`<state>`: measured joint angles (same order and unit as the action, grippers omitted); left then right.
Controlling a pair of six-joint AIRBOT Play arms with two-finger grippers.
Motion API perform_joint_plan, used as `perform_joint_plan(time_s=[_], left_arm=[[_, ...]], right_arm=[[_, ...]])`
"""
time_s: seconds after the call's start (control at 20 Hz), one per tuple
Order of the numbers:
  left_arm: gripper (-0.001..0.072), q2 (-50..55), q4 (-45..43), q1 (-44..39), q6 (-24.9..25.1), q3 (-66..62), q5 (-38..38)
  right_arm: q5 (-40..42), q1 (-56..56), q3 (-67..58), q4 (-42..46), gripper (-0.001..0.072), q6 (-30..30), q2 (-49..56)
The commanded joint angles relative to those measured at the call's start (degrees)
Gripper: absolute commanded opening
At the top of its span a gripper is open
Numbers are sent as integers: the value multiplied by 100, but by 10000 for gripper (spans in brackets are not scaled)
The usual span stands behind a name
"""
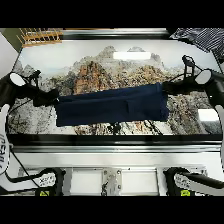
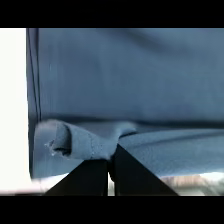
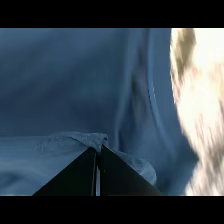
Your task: Fold the clothes and pants, and hang the long-sleeved shirts on hangers.
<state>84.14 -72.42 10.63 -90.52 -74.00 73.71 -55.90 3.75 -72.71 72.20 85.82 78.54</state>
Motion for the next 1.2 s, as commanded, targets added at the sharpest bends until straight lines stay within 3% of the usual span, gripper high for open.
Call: perform_joint_plan(time_s=[0.0,0.1,0.15,0.2,0.25,0.3,0.45,0.7,0.75,0.8,0.85,1.15], left_arm=[[11,931,70,-7,7,-804,-122],[12,1287,284,-7,9,-1113,-131],[206,1432,479,-7,11,-1222,-166],[555,1528,688,-7,7,-1303,-249],[644,1604,907,-7,7,-1405,-350],[608,1617,1051,0,7,-1508,-385],[607,1377,1054,55,24,-1652,-280],[605,553,1056,-245,116,-398,-544],[499,442,1056,-400,118,-116,-610],[150,361,1056,-560,127,122,-678],[16,291,1060,-743,142,350,-789],[11,212,1067,-1773,142,835,-1084]], right_arm=[[1453,-201,-177,-289,15,-258,634],[1971,-289,-177,-455,28,-254,855],[2157,-310,-179,-691,123,-254,946],[2310,-313,-179,-916,422,-256,1010],[2391,-293,-179,-1113,676,-254,1025],[2347,-247,-214,-1196,674,-254,1012],[1222,286,-404,-1207,674,-588,970],[-861,1655,-391,-1233,720,-1106,1399],[-1064,1884,-391,-1342,720,-1110,1574],[-1165,2061,-391,-1545,720,-1185,1746],[-1220,2201,-391,-1845,720,-1340,1928],[-1298,2092,-393,-3335,720,-1899,2695]])
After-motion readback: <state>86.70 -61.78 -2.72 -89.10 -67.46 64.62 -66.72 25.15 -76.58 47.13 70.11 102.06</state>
